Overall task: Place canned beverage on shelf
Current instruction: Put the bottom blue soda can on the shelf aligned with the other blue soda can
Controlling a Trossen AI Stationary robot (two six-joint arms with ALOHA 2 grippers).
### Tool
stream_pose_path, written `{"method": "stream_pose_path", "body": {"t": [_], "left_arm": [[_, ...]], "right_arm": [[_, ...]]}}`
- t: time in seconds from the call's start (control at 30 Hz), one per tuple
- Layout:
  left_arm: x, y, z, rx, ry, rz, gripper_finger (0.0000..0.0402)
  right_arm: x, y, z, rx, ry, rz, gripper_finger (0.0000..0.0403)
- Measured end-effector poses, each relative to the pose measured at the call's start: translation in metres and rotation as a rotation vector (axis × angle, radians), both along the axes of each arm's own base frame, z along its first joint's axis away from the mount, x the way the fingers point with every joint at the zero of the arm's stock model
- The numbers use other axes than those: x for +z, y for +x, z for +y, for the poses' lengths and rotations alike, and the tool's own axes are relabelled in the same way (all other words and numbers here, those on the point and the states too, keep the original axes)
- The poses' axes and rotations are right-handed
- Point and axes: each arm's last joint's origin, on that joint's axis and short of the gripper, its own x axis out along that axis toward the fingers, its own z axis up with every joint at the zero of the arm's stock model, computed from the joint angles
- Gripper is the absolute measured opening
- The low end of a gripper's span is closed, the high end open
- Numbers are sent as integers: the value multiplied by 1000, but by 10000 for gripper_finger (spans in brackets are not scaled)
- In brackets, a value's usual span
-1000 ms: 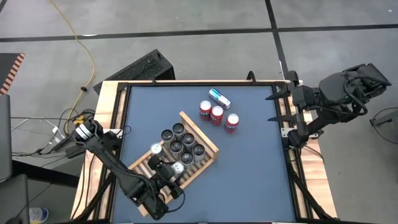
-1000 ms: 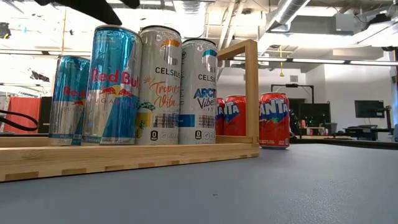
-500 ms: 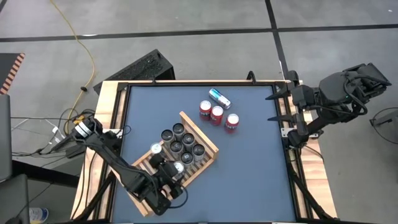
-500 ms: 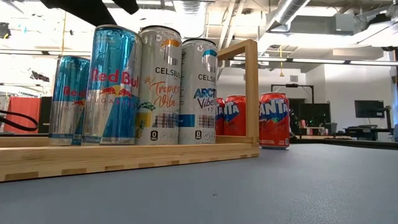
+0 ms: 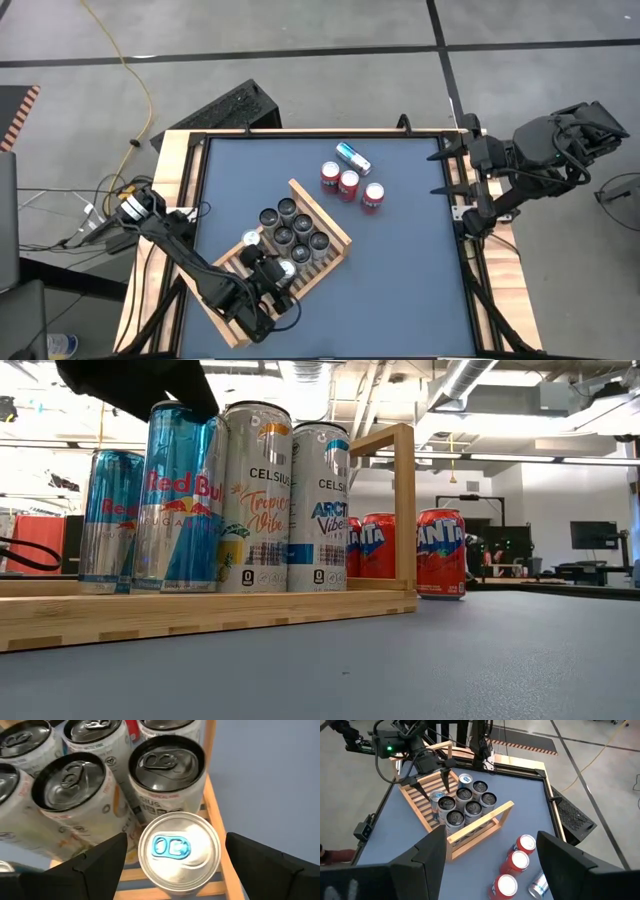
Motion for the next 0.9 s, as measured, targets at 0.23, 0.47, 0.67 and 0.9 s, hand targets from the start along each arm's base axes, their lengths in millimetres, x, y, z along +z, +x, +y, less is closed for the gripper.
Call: {"method": "stream_pose_path", "body": {"t": [0.23,0.47,0.67,0.9], "left_arm": [[-13,3,0,1,-29,-60,326],[-16,5,2,8,-42,-70,324],[-17,5,2,2,-59,-55,283],[-17,5,2,17,-75,-64,225]], "right_arm": [[0,0,0,-1,0,0,270],[0,0,0,-7,10,-1,270],[0,0,0,-7,11,-1,270],[0,0,0,-7,10,-1,270]]}}
